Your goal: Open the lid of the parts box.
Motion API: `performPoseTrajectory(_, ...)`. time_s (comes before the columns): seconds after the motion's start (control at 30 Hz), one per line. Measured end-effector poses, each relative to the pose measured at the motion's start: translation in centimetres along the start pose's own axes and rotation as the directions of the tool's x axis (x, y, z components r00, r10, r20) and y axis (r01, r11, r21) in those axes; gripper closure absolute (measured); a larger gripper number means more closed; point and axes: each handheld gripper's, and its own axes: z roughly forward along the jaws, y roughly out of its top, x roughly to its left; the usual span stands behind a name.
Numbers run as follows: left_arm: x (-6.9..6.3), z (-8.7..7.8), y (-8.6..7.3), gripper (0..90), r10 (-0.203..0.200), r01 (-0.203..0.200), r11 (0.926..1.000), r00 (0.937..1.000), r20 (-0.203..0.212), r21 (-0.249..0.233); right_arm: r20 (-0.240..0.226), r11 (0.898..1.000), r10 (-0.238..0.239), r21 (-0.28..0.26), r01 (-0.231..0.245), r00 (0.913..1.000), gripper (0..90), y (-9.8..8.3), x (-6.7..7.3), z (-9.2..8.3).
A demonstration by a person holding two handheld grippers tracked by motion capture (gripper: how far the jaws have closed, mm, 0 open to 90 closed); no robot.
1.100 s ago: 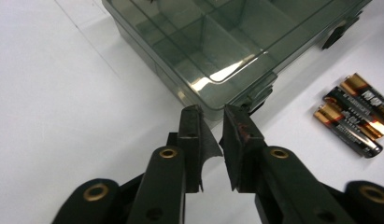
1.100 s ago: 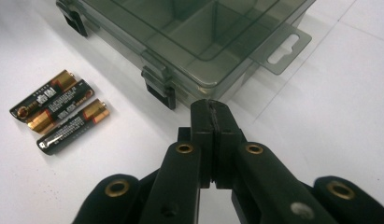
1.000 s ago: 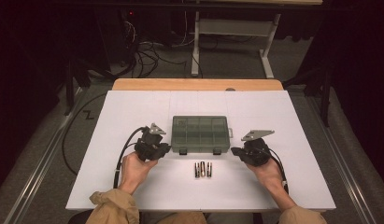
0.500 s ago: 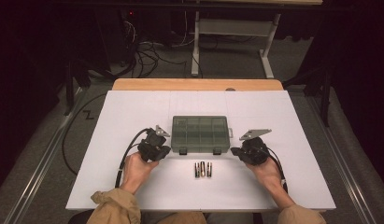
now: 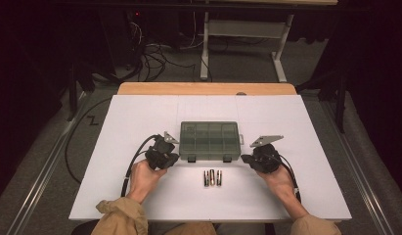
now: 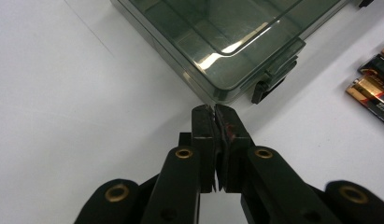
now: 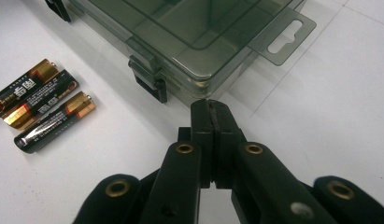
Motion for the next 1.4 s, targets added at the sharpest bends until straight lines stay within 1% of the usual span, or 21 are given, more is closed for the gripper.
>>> performPoseTrajectory(0.07,-0.06,-0.05,0.02,86.3,-0.005,0.005,1.0,1.0,0.002,-0.002,0.001,1.0,-0.003,-0.003,0.003,1.0,90.0,0.0,-0.01,-0.01)
performPoseTrajectory(0.17,-0.03,-0.18,0.06,86.2,0.001,-0.001,1.0,1.0,0.005,-0.002,0.0,1.0,-0.002,-0.003,0.002,1.0,90.0,0.01,-0.01,-0.02)
performPoseTrajectory(0.47,-0.09,-0.19,0.14,85.6,-0.007,0.007,0.9999,1.0,0.005,-0.013,0.001,1.0,0.0,-0.004,0.0,1.0,90.0,0.02,0.04,0.02)
performPoseTrajectory(0.9,-0.1,-0.16,0.14,84.2,0.001,-0.001,0.9999,1.0,-0.001,-0.016,-0.001,1.0,-0.002,-0.009,0.002,1.0,90.0,0.13,0.15,0.14)
performPoseTrajectory(1.4,-0.18,-0.4,0.31,83.6,0.002,-0.002,0.9995,0.9999,0.011,-0.033,0.002,1.0,-0.006,-0.026,0.006,1.0,90.0,0.23,0.13,-0.11)
